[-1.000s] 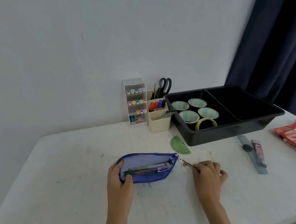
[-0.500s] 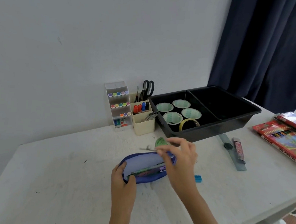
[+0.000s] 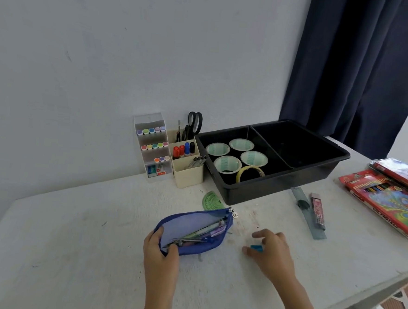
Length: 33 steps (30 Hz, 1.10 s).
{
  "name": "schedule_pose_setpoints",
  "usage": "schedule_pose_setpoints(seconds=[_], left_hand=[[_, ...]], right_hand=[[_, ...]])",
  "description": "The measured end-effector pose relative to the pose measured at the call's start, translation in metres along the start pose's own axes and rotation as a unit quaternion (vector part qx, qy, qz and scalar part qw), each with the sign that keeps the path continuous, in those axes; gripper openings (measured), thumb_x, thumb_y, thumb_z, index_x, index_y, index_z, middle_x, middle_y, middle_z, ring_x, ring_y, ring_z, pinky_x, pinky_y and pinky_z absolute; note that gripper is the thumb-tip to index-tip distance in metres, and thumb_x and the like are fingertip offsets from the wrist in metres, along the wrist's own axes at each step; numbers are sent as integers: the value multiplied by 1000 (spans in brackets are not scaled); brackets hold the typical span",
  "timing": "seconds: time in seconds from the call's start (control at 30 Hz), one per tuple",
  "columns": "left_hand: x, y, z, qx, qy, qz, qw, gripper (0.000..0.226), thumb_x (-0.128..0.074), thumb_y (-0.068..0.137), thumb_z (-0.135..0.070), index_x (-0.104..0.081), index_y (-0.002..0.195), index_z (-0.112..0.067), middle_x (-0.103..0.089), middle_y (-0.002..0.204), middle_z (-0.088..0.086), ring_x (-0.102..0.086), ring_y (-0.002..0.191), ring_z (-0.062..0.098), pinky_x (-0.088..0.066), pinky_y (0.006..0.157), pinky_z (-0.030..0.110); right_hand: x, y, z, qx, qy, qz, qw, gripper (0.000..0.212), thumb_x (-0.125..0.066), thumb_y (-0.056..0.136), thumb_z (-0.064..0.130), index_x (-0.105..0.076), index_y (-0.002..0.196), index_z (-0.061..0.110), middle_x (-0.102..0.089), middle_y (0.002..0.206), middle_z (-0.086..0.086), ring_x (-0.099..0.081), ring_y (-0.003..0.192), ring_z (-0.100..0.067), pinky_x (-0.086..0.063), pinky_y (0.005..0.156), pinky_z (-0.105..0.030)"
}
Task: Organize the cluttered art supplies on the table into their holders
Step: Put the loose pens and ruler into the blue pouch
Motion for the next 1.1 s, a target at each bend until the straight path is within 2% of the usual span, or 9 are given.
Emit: schedule_pose_setpoints(seconds=[0.2, 0.33, 0.43, 0.5, 0.6, 0.7, 0.8, 0.9, 1.1], left_hand=[[0, -3, -1, 6, 6, -10, 1000, 45, -48, 89, 5, -45, 131, -9, -47, 130, 7, -46, 109, 16, -38, 93, 27], [4, -2, 4, 8, 22, -20, 1000, 43, -48, 89, 3, -47, 130, -9, -50, 129, 9, -49, 115, 23, -41, 97, 33], [7, -1, 6, 13, 23, -27, 999, 43, -49, 89, 2, -46, 131, -10, -49, 131, 9, -48, 116, 23, -40, 97, 32], [7, 0, 4, 16, 25, -32, 999, 45, -48, 89, 4, -45, 132, -9, -46, 134, 9, -46, 118, 23, -38, 97, 31], [9, 1, 2, 15, 33, -39, 999, 46, -47, 89, 7, -44, 132, -8, -45, 133, 8, -45, 114, 19, -37, 95, 29], [25, 4, 4, 8, 26, -56, 998, 46, -47, 88, 8, -46, 131, -7, -46, 125, 4, -43, 105, 13, -36, 89, 26], [44, 12, 7, 4, 32, -80, 996, 44, -46, 89, 7, -47, 131, -6, -46, 122, 1, -44, 104, 13, -36, 88, 27], [61, 20, 15, 11, 35, -108, 994, 39, -47, 89, 5, -51, 126, -7, -52, 124, 6, -50, 101, 17, -38, 83, 27], [69, 17, 14, 13, 23, -125, 992, 39, -48, 89, 4, -49, 127, -8, -49, 117, 0, -48, 102, 15, -38, 85, 27]], right_hand=[[8, 7, 4, 19, 94, -53, 994, 20, -66, 85, 13, -64, 105, 12, -55, 114, -11, -51, 91, -14, -47, 86, -25], [41, -6, 49, 132, 231, -145, 953, 16, -71, 81, 13, -66, 95, 17, -61, 95, -2, -57, 69, -9, -46, 60, -8], [56, -26, 96, 280, 272, -151, 908, 20, -74, 75, 15, -66, 93, 20, -60, 88, 5, -58, 72, -4, -46, 60, -8], [47, -32, 119, 334, 283, -88, 894, 26, -72, 74, 27, -67, 98, 20, -61, 90, 6, -59, 72, -6, -47, 62, -10], [29, -27, 133, 349, 268, -34, 897, 31, -67, 76, 36, -67, 104, 22, -61, 94, 8, -57, 78, -3, -46, 66, -10], [23, -5, 117, 309, 281, -94, 904, 12, -63, 87, 17, -68, 98, 20, -65, 92, 3, -58, 81, -1, -44, 68, -7], [7, 23, 100, 264, 209, -126, 933, 16, -60, 88, 5, -69, 99, 13, -66, 95, -4, -57, 80, -6, -41, 67, -6], [-24, 47, 100, 259, 113, -81, 956, 20, -61, 87, 2, -68, 105, 2, -65, 102, -15, -59, 91, -25, -40, 75, -20], [-68, 58, 106, 227, -129, -71, 963, 45, -55, 92, 36, -52, 128, 10, -50, 131, -11, -45, 116, -28, -37, 96, -34]])
Point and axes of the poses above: each hand's wrist, its own y-axis towards the middle knuckle, its own x-axis out of the back of the hand, z = x × y, the point moved 8 cm from there along y, towards the middle knuckle
